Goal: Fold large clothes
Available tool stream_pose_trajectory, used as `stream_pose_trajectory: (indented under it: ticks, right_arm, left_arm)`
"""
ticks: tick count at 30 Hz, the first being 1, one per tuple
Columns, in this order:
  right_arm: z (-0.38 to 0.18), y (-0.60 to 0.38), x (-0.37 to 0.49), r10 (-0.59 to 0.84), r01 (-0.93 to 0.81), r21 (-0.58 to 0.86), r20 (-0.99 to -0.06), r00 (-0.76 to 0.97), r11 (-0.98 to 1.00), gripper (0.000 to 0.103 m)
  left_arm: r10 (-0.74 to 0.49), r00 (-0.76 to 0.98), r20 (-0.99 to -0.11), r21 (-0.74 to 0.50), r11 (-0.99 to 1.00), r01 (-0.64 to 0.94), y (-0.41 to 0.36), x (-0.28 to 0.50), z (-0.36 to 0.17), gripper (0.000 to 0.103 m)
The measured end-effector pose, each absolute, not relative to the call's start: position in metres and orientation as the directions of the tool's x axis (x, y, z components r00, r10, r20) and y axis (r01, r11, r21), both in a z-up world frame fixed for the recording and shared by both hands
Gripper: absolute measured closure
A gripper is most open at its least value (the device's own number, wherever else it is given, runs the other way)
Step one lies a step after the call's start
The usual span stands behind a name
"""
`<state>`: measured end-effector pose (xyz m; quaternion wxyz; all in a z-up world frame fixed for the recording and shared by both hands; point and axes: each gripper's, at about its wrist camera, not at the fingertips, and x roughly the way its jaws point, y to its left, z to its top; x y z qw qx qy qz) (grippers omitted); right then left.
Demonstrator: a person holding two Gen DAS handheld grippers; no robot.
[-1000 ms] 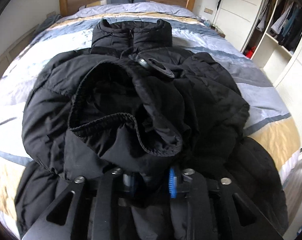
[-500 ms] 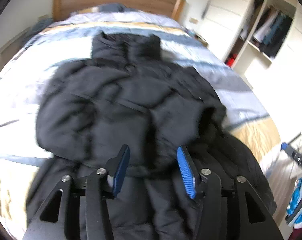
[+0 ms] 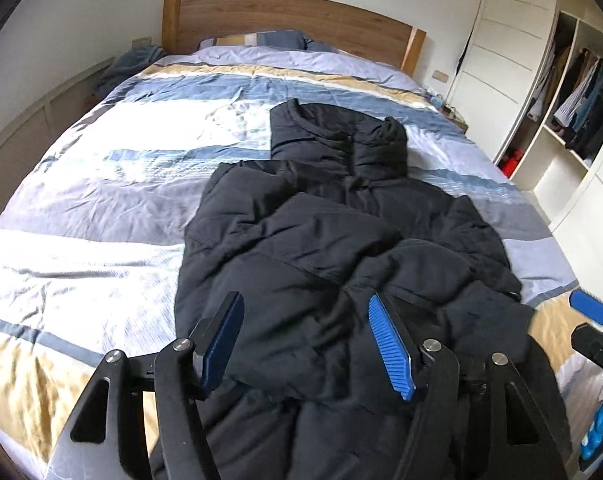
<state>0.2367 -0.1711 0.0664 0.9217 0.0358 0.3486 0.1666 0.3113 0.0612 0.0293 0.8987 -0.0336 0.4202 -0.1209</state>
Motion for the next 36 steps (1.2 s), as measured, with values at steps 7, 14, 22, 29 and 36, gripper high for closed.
stream_pose_trajectory:
  ticks: [7,14,22,29,36]
  right_arm:
    - [0.044,-0.127,0.284,0.351,-0.343,0.15,-0.668,0.656,0.927,0.038]
    - [-0.005,-0.135,0.304,0.308,-0.314,0.133,-0.727,0.614,0.94,0.038]
    - [-0.039,-0.149,0.303,0.284,-0.334,0.088,-0.746,0.602,0.939,0.038]
    - [-0.023,-0.154,0.292,0.279,-0.337,0.074,-0.738,0.615,0.939,0.038]
    - [-0.026,-0.178,0.275,0.269,-0.295,0.103,-0.749,0.605,0.95,0.038]
  left_arm:
    - [-0.236,0.597,-0.766,-0.175,0.971,0.16,0.074,0.339,0.0,0.039]
    - [-0.227,0.555,-0.8,-0.174,0.974,0.147,0.076,0.353,-0.04,0.039]
    - [-0.203,0.521,-0.829,-0.146,0.978,0.149,0.057,0.356,-0.07,0.032]
    - [-0.188,0.559,-0.807,-0.119,0.98,0.158,0.053,0.343,-0.047,0.032]
    - [-0.221,0.566,-0.795,-0.129,0.972,0.198,0.039,0.326,-0.044,0.032]
